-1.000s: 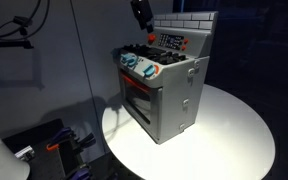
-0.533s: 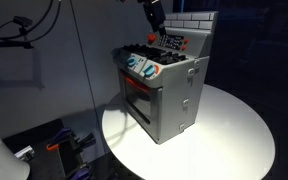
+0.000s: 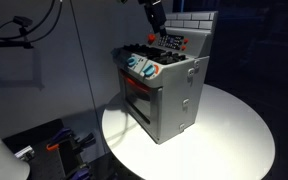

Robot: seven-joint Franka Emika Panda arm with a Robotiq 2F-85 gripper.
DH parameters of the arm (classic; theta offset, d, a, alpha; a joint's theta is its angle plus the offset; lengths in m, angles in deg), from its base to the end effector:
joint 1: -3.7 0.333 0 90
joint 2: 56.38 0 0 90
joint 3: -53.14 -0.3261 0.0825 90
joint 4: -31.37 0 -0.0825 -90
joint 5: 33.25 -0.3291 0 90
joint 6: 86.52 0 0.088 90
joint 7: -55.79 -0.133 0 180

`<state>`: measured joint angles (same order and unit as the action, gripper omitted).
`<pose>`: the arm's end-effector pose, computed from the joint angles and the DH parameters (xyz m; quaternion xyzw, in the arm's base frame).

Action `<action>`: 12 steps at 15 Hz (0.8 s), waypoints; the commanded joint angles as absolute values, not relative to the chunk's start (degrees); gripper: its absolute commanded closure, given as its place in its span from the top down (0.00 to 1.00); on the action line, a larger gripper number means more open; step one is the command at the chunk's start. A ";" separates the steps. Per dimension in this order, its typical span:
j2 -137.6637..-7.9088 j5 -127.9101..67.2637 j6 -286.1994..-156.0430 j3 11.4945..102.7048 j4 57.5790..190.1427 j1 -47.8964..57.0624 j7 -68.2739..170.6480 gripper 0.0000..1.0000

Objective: Press the top switch on the stove

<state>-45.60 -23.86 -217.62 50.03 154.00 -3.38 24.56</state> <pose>0.4819 -0.0389 0.5268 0.9493 -0.2559 0.1792 0.0336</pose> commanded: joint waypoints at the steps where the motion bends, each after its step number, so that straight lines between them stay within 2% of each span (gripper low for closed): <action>1: -45.62 -23.75 -217.47 50.68 153.88 -2.72 24.54 1.00; 12: -50.98 -23.84 -220.56 53.11 148.48 -3.61 21.25 1.00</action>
